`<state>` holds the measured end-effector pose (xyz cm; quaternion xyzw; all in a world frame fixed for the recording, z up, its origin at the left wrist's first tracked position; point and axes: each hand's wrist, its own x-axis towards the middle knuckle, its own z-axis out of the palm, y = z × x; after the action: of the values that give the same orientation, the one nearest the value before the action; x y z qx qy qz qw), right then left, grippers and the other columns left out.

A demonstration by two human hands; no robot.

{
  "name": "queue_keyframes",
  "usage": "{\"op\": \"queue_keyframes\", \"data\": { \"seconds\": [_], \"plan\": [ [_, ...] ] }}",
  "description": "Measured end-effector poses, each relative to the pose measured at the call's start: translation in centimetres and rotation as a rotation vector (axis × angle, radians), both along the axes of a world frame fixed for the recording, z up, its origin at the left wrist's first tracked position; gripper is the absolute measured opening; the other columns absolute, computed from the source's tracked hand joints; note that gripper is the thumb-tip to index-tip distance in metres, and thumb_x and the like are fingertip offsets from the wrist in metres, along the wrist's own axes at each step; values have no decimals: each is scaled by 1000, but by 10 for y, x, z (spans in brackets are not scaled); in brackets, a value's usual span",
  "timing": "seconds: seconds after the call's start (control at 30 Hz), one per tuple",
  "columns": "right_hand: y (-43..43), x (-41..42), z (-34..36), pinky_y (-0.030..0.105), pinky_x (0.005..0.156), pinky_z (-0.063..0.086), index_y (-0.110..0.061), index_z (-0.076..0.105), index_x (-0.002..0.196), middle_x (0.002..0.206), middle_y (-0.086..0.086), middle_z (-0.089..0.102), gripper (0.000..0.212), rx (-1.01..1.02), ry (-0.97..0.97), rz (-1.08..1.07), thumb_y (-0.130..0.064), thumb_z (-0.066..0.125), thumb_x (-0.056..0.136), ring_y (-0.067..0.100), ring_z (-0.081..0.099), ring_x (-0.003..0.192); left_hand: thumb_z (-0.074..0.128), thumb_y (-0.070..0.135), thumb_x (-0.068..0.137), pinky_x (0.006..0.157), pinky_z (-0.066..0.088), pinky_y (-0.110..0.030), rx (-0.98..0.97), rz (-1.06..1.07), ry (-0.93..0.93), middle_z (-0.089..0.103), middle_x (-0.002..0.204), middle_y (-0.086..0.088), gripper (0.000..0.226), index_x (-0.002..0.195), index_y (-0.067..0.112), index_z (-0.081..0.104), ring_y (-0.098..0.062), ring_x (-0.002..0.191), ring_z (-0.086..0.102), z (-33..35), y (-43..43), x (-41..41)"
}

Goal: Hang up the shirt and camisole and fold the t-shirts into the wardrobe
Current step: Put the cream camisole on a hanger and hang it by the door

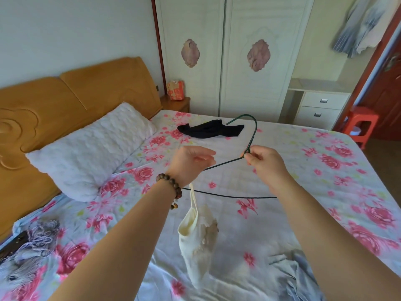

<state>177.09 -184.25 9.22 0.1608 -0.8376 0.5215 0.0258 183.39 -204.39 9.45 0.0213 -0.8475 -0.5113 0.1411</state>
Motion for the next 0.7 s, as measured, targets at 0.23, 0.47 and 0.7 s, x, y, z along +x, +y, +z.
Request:
{"op": "queue_keyframes", "data": {
  "seconds": [0.23,0.47,0.7],
  "plan": [
    [-16,-6,9,5,52,34,-7,69,85,65,-6,55,13,-2,59,31,-10,59,91,6,50,63,72,9,82,61,52,-15,-34,-49,-51,72,75,2,10,91,13,76,-3,57,62,4,19,-20],
    [-15,-7,11,20,90,43,-23,68,108,95,-6,68,25,-173,163,-36,-17,70,84,6,61,94,71,4,82,53,47,-11,-42,12,-55,68,66,6,7,82,10,75,0,46,55,20,0,-32],
    [-20,12,-8,10,74,47,-23,73,92,90,-10,72,12,-189,-30,292,-14,69,85,-3,65,82,72,6,82,46,41,-10,-76,16,-38,67,58,12,5,86,7,75,0,43,51,55,-17,-40]
  ]
}}
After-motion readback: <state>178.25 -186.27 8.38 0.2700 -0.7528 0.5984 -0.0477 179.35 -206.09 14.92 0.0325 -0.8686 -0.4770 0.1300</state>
